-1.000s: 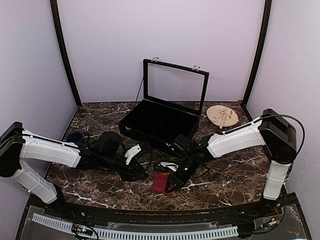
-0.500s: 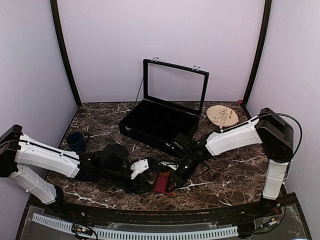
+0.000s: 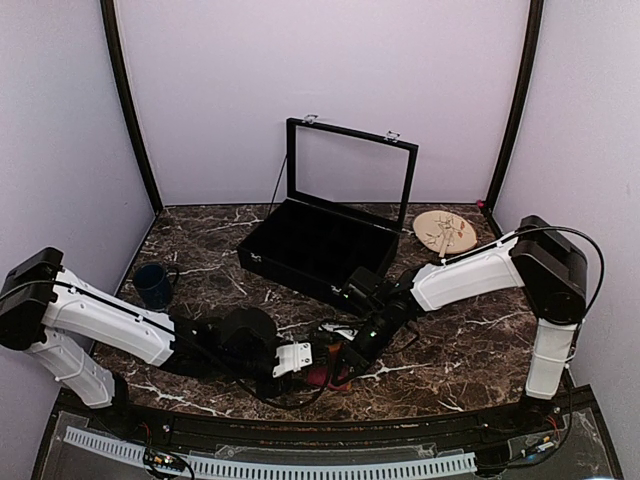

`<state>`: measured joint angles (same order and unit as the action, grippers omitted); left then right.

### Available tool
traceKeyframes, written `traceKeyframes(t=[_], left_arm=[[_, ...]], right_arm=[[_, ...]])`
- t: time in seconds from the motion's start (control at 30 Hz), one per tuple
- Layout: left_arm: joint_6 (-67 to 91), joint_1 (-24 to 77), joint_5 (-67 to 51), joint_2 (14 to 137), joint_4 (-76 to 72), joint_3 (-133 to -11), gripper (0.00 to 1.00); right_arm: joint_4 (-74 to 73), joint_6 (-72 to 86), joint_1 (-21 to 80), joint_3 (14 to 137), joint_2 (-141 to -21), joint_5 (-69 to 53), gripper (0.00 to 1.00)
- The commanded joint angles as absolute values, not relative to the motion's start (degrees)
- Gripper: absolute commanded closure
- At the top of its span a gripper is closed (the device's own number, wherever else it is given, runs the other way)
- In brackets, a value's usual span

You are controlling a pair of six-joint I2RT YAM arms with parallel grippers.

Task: Roll the socks
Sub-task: Roll the sock at the center of the board.

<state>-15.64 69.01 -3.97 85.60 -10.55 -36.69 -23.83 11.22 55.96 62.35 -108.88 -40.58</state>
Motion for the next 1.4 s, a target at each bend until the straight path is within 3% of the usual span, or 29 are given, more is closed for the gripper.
traceKeyframes(t=[0.0,0.37,1.37], left_arm=[[-19.4,71.3,0.9,85.4,-10.6,-38.2,0.58],[-27.0,75.8,8.9,84.8,-16.1,-37.6,0.58],[-31.9,76.1,10.6,94.3,-18.6,-39.5,0.62]], right_arm=[[-25.2,11.1,55.5,63.7,-109.9,-41.3,1.0],[-25.7,10.8,55.5,63.9,-110.0,-41.7,1.0],[-27.4,9.5,55.5,65.3,-110.6,-43.4,1.0]])
